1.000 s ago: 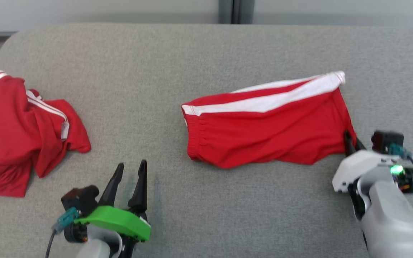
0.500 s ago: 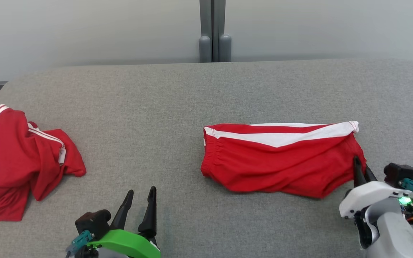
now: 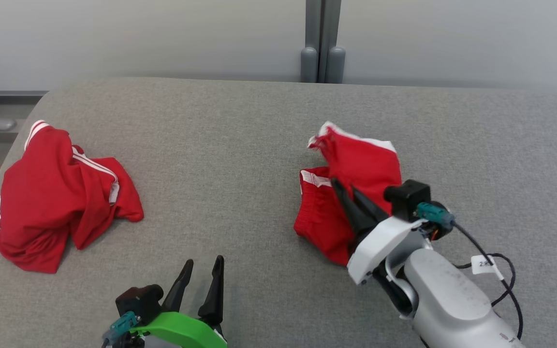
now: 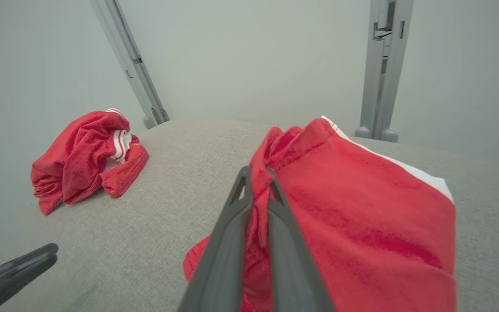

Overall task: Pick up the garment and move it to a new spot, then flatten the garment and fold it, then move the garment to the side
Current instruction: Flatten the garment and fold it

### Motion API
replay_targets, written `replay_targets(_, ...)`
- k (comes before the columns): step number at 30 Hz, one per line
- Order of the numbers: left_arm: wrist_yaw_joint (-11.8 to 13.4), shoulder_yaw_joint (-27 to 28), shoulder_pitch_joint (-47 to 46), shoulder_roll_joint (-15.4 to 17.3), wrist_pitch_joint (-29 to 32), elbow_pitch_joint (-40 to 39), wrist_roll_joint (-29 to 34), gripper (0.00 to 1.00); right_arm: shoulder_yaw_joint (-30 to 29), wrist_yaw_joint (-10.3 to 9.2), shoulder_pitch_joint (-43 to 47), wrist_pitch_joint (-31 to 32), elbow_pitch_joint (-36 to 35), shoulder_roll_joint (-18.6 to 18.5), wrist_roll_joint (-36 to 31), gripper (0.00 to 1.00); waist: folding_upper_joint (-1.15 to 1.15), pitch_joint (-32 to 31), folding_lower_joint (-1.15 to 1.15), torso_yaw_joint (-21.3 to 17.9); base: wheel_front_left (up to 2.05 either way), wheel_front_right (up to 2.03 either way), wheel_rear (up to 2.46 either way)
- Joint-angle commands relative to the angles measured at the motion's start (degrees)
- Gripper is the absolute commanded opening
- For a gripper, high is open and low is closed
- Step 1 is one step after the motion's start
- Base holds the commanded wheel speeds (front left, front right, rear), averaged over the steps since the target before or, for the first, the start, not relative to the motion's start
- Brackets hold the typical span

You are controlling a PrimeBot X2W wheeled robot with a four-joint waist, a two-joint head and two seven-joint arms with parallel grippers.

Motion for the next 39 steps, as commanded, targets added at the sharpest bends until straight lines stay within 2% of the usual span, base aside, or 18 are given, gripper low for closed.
replay_targets(1, 0.2, 0.0, -0.9, 0.1, 0.0, 0.2, -0.4, 1.00, 2.9, -0.09, -0.1, 0.0, 0.9, -0.3, 1.2, 0.00, 0.00, 0.4, 0.00, 1.5, 0.00, 0.00, 0.00)
replay_targets(2, 0.2, -0.1, -0.9, 0.2, 0.0, 0.3, -0.5, 1.00, 4.8, -0.09, 0.2, 0.0, 1.6, -0.3, 1.8, 0.00, 0.00, 0.5, 0.00, 1.7, 0.00, 0.00, 0.00)
replay_targets(5, 0.2, 0.0, -0.8, 0.4, 0.0, 0.6, -0.3, 1.00, 9.8, -0.09, 1.2, 0.0, 1.9, -0.3, 3.7, 1.00, 0.00, 0.4, 0.00, 2.0, 0.00, 0.00, 0.00)
replay_targets(10, 0.2, 1.6, 0.1, 0.9, 0.0, 0.6, 1.9, 1.00, 14.7, -0.10, 3.1, 0.0, -0.8, -0.3, 3.0, 1.00, 0.00, -0.4, 0.00, 0.3, 0.00, 0.00, 0.00)
replay_targets(12, 0.2, 2.3, 0.4, 1.2, 0.0, 0.4, 3.5, 1.00, 13.4, -0.10, 4.5, 0.0, -2.4, -0.3, 2.0, 1.00, 0.00, -0.9, 0.00, -0.8, 0.00, 0.00, 0.00)
replay_targets(14, 0.2, 3.5, 0.7, 1.3, 0.0, 0.0, 6.0, 1.00, 10.1, -0.10, 5.9, 0.0, -4.0, -0.4, -0.3, 1.00, 0.00, -1.4, 0.00, -1.9, 0.00, 0.00, 0.00)
replay_targets(22, 0.2, 8.0, 1.9, 1.1, 0.0, -2.5, 16.6, 1.00, -11.7, -0.10, 12.9, 0.0, -10.3, -0.2, -13.3, 1.00, 0.00, -2.7, 0.00, -6.9, 0.00, 0.00, 0.00)
replay_targets(27, 0.2, 9.1, 3.5, 1.6, 0.0, -5.2, 23.9, 1.00, -20.1, -0.09, 16.0, 0.0, -11.4, -0.3, -18.4, 1.00, 0.00, -2.7, 0.00, -9.8, 0.00, 0.00, 0.00)
replay_targets(32, 0.2, 11.9, 5.6, 0.4, 0.0, -6.4, 27.4, 1.00, -25.4, -0.09, 19.7, 0.0, -9.6, -0.2, -19.3, 1.00, 0.00, -2.9, 0.00, -11.6, 0.00, 0.00, 0.00)
replay_targets(39, 0.2, 14.2, 7.8, -0.7, 0.0, -6.5, 28.1, 1.00, -26.1, -0.09, 22.6, 0.0, -7.7, -0.2, -18.7, 1.00, 0.00, -2.5, 0.00, -12.2, 0.00, 0.00, 0.00)
